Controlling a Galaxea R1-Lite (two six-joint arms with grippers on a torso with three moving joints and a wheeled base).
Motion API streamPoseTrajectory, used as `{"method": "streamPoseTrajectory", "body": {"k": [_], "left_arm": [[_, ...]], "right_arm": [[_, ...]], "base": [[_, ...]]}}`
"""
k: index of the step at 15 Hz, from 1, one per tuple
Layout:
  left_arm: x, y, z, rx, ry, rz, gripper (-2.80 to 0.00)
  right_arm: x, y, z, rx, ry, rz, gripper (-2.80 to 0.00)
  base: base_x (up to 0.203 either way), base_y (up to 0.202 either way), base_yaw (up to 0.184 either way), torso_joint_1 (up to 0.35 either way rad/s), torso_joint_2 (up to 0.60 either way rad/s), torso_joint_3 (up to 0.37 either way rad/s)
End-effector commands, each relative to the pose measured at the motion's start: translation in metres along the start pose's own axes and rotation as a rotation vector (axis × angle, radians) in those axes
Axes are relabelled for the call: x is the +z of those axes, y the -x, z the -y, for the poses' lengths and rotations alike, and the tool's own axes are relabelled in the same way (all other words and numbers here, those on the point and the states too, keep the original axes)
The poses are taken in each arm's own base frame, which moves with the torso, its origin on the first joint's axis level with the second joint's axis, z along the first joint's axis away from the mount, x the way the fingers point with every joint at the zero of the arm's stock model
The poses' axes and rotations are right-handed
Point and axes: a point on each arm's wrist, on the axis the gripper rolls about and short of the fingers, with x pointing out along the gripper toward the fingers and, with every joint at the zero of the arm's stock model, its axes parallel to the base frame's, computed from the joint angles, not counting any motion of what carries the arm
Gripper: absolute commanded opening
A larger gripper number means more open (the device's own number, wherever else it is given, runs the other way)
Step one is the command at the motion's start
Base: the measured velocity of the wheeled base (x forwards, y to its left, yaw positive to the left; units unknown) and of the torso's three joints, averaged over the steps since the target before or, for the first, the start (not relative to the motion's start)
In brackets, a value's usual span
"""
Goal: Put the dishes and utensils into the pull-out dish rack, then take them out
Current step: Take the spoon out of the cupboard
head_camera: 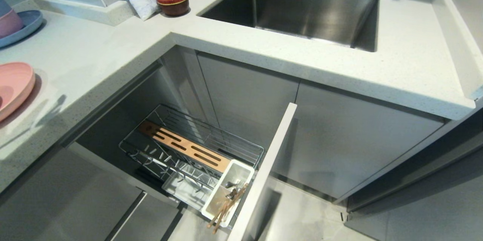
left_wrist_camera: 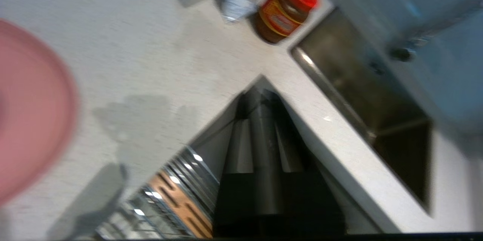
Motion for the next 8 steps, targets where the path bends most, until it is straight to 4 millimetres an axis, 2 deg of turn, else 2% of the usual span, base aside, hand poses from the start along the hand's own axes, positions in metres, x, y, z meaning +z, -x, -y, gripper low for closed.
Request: {"method": "streamPoseTrajectory", "body": {"k": [1,5,8], "left_arm": [[-0.004,0.021,0.011,-0.134,0.078,-0.039,-2.80],[-0.029,0.025,0.023,-0.305,0.140,-0.222,-2.80],[-0.063,0.003,0.033,-0.308,0.110,-0.390,-2.80]], "right_arm": [[-0.001,0.000,0.000,-0.001,0.000,0.002,-2.80],[-0.001,0.000,0.000,-0.001,0.000,0.002,-2.80],[-0.001,0.000,0.000,0.000,0.000,0.002,-2.80]], "base": [[0.000,0.000,0.000,0.000,0.00,0.000],[0.000,0.000,0.000,0.000,0.00,0.000],[0.000,0.000,0.000,0.000,0.00,0.000]]}}
